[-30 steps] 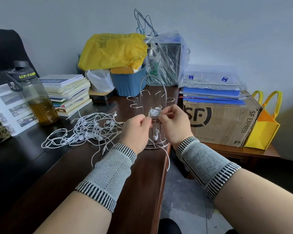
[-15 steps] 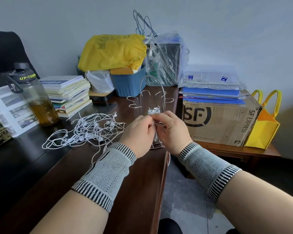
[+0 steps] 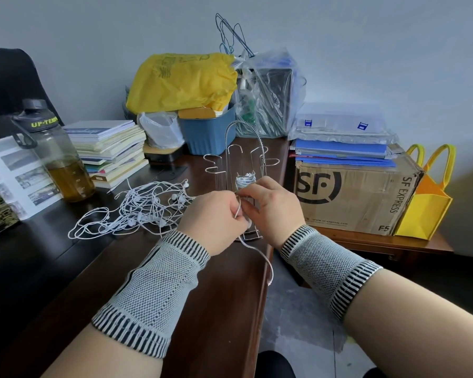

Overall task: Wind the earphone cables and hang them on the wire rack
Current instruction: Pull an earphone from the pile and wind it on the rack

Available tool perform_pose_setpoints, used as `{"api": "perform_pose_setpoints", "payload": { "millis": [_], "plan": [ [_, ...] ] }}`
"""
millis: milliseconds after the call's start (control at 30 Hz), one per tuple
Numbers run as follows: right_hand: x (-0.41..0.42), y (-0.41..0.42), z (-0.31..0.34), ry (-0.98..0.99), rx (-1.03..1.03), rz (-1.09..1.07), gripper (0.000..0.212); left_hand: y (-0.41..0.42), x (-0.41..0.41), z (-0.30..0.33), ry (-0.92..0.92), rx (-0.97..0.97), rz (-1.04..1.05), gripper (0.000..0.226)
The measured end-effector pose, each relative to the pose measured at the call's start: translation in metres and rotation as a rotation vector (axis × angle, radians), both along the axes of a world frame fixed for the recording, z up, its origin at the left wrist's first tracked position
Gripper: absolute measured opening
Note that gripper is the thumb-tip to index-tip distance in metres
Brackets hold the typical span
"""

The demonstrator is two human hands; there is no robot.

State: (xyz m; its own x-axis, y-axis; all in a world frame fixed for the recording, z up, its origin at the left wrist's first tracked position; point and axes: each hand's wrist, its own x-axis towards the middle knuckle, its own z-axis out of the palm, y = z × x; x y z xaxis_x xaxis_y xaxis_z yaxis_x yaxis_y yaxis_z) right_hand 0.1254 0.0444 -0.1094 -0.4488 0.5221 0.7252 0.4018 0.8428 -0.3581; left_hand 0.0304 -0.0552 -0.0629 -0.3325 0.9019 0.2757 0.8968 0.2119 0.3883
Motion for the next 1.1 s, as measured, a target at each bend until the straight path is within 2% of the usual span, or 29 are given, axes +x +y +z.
{"api": "perform_pose_setpoints", "payload": {
  "millis": [133,200,333,433,633,767,1100],
  "plan": [
    [-0.003,-0.003,0.001,0.096,-0.068,-0.026,0.014,-0.011,0.000,0.010,-0.105,0.082,-0.027,0.009],
    [-0.001,-0.003,0.003,0.140,-0.198,-0.028,0.013,-0.010,-0.001,0.015,-0.277,0.204,-0.064,0.015],
    [0.001,-0.001,0.007,0.227,-0.493,-0.039,0.019,0.008,-0.003,0.016,-0.770,0.391,-0.057,0.022],
    [-0.001,-0.002,0.010,0.326,-0.615,-0.019,0.022,0.022,-0.003,0.012,-0.882,0.415,0.020,0.021],
    [-0.008,-0.001,0.014,0.415,-0.705,-0.063,0.029,0.043,-0.003,0.010,-0.750,0.429,0.151,0.032],
    [-0.012,0.001,0.021,0.374,-0.690,-0.133,0.035,0.050,-0.006,0.014,-0.560,0.357,0.237,0.037],
    [-0.012,0.008,0.030,0.236,-0.687,-0.181,0.043,0.038,-0.007,0.010,-0.076,0.138,0.268,0.043]
  ]
}}
